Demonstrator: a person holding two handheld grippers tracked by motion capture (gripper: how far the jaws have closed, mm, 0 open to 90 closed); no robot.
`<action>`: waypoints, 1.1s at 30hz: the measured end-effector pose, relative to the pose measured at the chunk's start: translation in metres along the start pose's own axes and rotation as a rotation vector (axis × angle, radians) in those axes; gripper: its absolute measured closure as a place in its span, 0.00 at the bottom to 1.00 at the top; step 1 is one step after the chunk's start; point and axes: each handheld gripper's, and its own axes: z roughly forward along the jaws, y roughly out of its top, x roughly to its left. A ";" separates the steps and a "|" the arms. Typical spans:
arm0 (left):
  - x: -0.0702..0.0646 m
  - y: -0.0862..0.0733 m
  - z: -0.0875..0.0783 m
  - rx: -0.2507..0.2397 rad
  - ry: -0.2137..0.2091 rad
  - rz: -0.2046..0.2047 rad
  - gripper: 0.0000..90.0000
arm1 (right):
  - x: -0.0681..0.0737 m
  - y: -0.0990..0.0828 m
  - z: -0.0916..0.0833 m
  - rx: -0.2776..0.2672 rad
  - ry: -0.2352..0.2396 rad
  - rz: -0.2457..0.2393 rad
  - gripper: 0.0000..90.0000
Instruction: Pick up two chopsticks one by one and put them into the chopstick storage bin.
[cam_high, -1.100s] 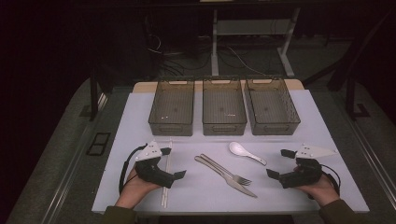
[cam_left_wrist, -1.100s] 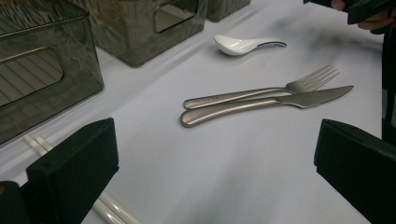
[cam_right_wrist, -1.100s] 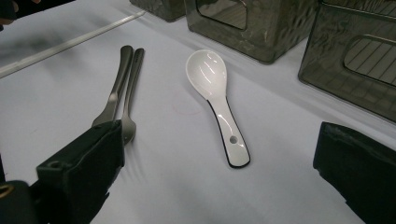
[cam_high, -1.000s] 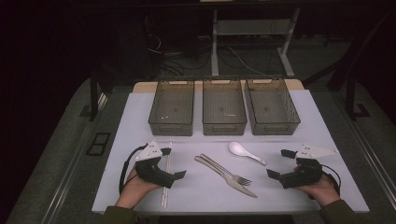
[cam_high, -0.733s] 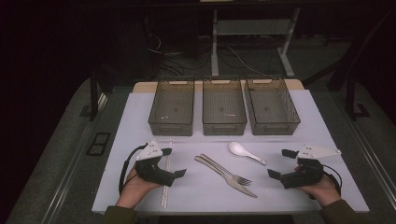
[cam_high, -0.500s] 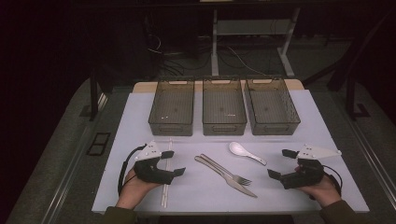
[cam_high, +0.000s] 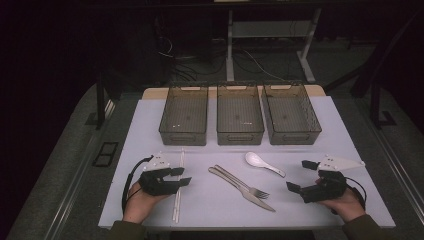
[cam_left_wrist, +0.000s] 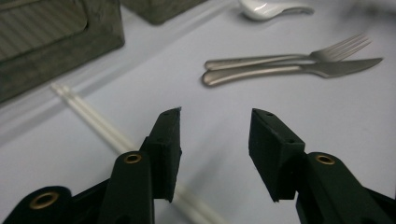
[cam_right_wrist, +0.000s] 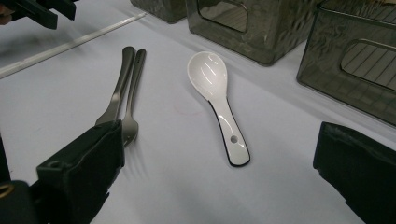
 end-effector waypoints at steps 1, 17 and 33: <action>0.001 -0.001 0.000 0.013 0.000 0.001 0.62 | 0.000 0.000 0.000 -0.001 -0.001 -0.001 0.02; 0.001 -0.014 -0.001 0.109 0.061 -0.074 0.64 | 0.000 0.000 -0.001 0.000 -0.003 0.004 0.02; -0.006 -0.012 0.009 0.202 0.101 -0.028 0.62 | -0.001 0.000 -0.001 0.001 -0.010 0.009 0.02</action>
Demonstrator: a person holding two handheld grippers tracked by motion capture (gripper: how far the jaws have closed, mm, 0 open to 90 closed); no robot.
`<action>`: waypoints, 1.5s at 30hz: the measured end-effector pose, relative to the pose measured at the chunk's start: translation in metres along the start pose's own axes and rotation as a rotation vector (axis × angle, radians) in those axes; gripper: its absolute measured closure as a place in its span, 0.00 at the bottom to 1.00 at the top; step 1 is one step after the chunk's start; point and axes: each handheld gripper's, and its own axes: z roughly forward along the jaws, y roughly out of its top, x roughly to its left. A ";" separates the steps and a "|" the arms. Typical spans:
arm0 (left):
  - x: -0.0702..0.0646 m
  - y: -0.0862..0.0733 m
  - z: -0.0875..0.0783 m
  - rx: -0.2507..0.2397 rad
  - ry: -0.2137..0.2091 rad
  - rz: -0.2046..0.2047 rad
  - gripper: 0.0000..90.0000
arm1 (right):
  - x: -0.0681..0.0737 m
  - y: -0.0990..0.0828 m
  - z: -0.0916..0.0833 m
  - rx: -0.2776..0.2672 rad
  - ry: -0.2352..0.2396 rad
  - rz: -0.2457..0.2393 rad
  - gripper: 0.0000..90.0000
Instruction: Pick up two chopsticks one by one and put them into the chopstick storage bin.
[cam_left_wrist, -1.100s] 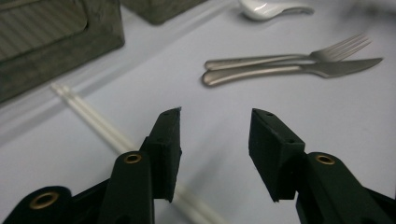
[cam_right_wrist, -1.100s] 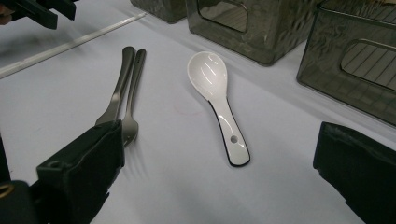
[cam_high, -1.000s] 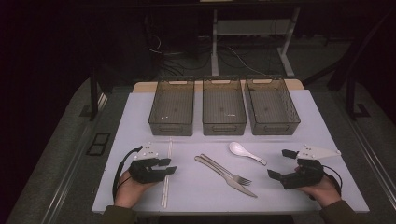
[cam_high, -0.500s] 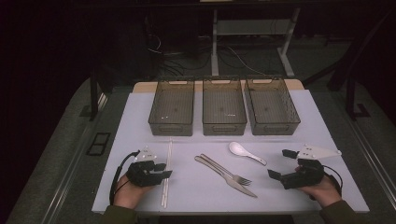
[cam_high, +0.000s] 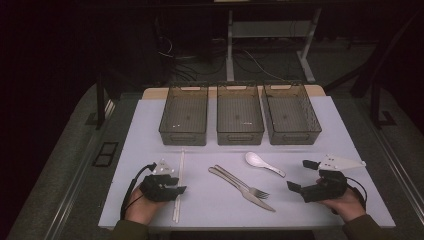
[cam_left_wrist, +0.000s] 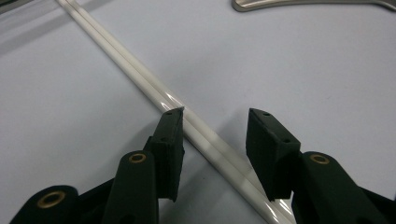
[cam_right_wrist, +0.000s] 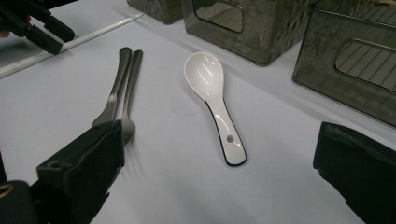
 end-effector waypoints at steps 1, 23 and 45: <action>-0.001 0.000 0.000 0.004 0.005 0.005 0.62 | 0.000 0.000 0.000 0.000 -0.001 0.001 0.02; 0.003 0.000 -0.006 0.061 0.039 0.036 0.67 | -0.001 0.000 -0.001 -0.002 -0.003 0.003 0.02; 0.020 -0.010 -0.018 0.066 0.034 0.006 0.74 | -0.001 0.000 -0.001 -0.002 -0.004 0.003 0.02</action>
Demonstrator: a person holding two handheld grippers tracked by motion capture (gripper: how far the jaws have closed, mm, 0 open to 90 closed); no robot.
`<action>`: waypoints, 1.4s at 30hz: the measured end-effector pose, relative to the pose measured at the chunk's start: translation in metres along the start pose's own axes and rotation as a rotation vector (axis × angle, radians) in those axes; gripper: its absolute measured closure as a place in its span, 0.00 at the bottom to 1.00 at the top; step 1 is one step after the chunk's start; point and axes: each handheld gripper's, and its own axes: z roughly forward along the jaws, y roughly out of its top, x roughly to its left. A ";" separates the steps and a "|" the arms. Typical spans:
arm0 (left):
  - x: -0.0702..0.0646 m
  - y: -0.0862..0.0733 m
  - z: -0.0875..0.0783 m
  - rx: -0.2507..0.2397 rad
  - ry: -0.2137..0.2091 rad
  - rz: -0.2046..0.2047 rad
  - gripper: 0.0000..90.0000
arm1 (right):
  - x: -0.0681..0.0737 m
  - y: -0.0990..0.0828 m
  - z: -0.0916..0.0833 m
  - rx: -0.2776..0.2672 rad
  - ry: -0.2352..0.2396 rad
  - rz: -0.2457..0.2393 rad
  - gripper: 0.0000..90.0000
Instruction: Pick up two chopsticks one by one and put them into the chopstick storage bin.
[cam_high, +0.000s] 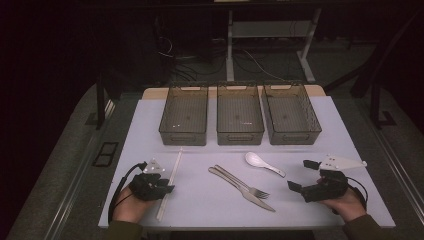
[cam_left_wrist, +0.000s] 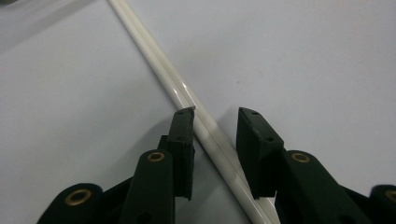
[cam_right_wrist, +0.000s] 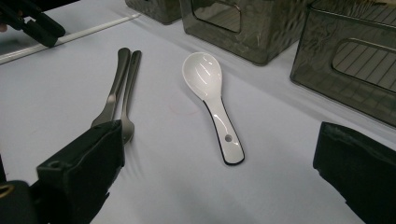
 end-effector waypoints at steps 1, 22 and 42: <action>0.001 -0.001 -0.001 -0.001 0.002 -0.003 0.74 | 0.000 0.000 0.000 0.000 0.000 0.001 0.02; 0.015 -0.009 -0.006 -0.024 0.000 -0.041 0.73 | 0.000 0.000 0.000 0.000 0.001 0.000 0.02; 0.050 0.057 0.026 -0.128 0.034 -0.089 0.71 | -0.002 0.000 0.000 -0.005 -0.008 0.010 0.02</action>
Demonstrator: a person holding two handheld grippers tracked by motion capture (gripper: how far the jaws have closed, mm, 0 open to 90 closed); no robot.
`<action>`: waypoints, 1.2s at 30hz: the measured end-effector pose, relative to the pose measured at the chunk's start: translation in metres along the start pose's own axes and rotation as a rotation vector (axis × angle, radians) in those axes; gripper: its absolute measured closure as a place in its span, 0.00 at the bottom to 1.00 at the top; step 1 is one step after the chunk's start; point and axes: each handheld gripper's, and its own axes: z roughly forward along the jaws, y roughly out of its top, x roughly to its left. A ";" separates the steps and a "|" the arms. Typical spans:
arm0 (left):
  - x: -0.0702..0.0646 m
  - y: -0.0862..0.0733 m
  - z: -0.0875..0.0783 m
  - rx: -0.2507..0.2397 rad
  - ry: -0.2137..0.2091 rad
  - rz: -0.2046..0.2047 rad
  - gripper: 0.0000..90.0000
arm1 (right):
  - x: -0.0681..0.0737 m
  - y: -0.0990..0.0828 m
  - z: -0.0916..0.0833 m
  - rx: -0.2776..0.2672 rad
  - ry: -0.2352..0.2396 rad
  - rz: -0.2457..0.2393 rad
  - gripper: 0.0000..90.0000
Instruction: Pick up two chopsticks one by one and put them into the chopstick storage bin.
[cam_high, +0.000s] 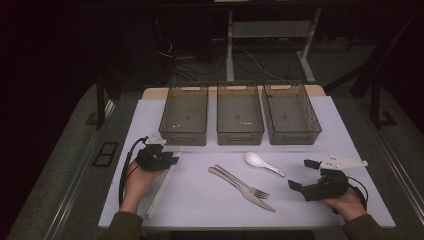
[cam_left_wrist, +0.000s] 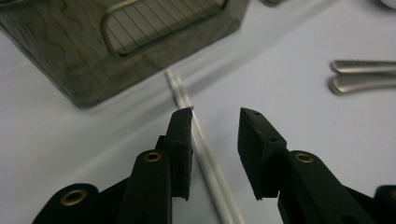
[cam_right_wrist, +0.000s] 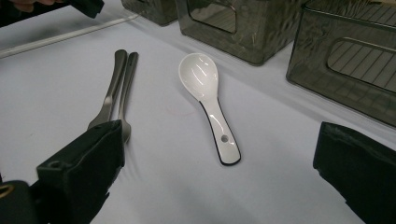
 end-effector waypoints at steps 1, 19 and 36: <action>0.001 0.005 0.006 0.003 0.004 -0.001 0.72 | 0.000 0.000 0.000 0.000 0.000 0.001 0.02; 0.010 0.013 0.032 0.051 0.036 -0.022 0.78 | 0.001 0.000 0.000 0.001 -0.001 -0.001 0.02; 0.005 0.013 0.034 0.045 0.005 -0.010 0.86 | 0.001 0.000 -0.001 0.000 -0.002 -0.001 0.02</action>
